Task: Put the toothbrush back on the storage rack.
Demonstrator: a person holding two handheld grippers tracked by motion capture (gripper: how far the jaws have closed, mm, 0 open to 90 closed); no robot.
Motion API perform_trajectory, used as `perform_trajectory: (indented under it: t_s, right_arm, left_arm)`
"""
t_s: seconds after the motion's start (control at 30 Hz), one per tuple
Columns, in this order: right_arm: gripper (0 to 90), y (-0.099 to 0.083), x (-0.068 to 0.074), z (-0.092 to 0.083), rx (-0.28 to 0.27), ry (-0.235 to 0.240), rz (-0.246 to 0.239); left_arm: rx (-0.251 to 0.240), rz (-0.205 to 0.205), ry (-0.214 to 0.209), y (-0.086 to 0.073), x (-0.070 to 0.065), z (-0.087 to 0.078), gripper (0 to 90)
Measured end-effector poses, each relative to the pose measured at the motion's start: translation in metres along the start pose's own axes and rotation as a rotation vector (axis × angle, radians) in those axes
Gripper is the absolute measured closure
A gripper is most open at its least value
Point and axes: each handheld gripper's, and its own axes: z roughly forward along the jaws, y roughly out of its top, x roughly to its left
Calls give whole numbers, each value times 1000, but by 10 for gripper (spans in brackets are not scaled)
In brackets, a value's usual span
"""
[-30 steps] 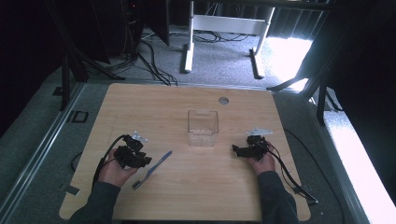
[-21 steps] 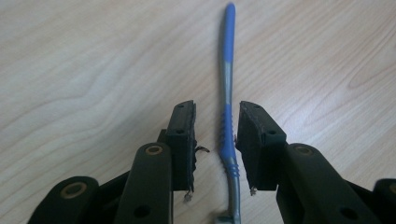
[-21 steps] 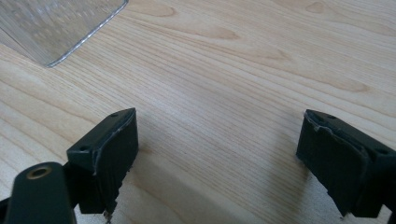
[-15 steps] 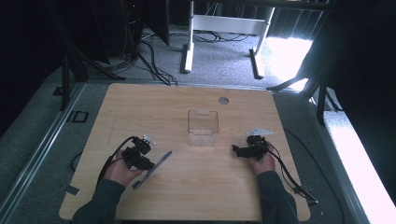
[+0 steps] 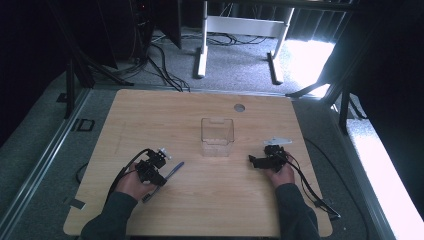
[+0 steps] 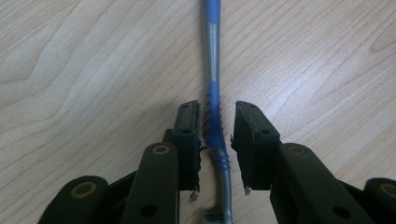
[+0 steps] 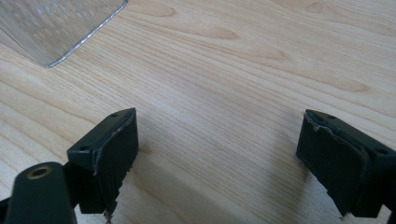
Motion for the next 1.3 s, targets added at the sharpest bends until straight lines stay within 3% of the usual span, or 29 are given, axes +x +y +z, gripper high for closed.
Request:
perform_trajectory:
  t_s: [0.57, 1.0, 1.13, 1.3]
  right_arm:
    - [123, 0, 0, 0, -1, 0, 1]
    - [123, 0, 0, 0, -1, 0, 1]
    - [123, 0, 0, 0, -1, 0, 2]
    - [137, 0, 0, 0, -3, 0, 2]
  left_arm:
    - [45, -7, -20, 3, 2, 11, 754]
    - [54, 23, -6, 5, 1, 11, 809]
    - [42, 30, 8, 4, 1, 9, 812]
    - [-7, 47, 31, 3, -1, -1, 814]
